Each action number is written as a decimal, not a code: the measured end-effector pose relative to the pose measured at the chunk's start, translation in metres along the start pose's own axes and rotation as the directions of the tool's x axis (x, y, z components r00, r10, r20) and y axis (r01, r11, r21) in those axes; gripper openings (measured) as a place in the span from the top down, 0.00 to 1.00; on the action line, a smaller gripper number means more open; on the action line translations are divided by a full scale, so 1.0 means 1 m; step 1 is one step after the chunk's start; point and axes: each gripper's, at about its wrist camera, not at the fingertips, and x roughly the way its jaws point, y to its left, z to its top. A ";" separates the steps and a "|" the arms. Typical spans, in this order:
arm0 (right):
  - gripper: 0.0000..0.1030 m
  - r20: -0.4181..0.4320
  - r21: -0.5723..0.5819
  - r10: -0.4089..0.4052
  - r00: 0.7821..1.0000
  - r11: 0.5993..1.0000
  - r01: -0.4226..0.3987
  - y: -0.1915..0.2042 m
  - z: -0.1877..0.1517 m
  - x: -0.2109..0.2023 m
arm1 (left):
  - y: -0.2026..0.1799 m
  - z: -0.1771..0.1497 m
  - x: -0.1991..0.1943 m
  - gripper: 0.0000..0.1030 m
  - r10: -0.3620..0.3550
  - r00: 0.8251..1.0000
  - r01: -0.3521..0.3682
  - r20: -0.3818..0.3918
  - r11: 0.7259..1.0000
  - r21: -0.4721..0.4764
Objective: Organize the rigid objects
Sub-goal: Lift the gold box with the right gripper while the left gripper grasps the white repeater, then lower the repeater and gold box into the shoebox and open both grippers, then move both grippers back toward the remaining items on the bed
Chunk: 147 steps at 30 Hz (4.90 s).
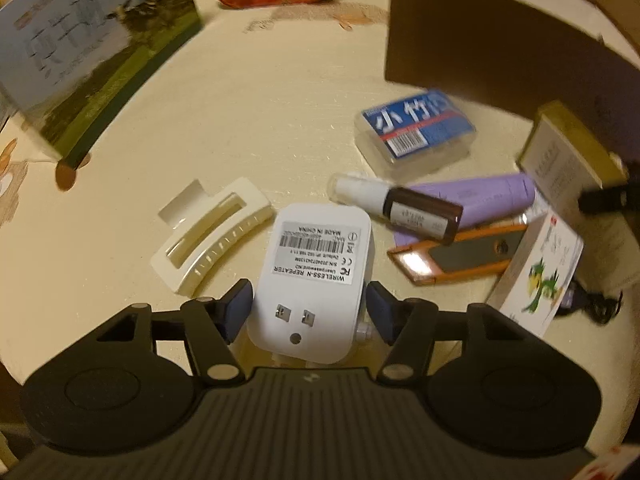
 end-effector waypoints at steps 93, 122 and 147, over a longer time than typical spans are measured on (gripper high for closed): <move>0.32 0.327 0.203 -0.156 0.932 0.975 0.092 -0.076 0.076 -0.104 | -0.115 0.183 -0.071 0.49 -0.152 0.976 0.150 0.157 0.988 0.028; 0.32 0.234 -0.014 0.001 0.972 1.000 0.003 -0.016 -0.005 -0.121 | -0.067 0.038 -0.123 0.49 -0.070 0.988 0.084 0.140 0.992 -0.095; 0.32 0.002 -0.192 0.054 0.999 0.980 -0.053 0.010 -0.058 -0.068 | -0.086 -0.020 -0.081 0.49 -0.073 0.997 0.073 0.011 0.997 0.013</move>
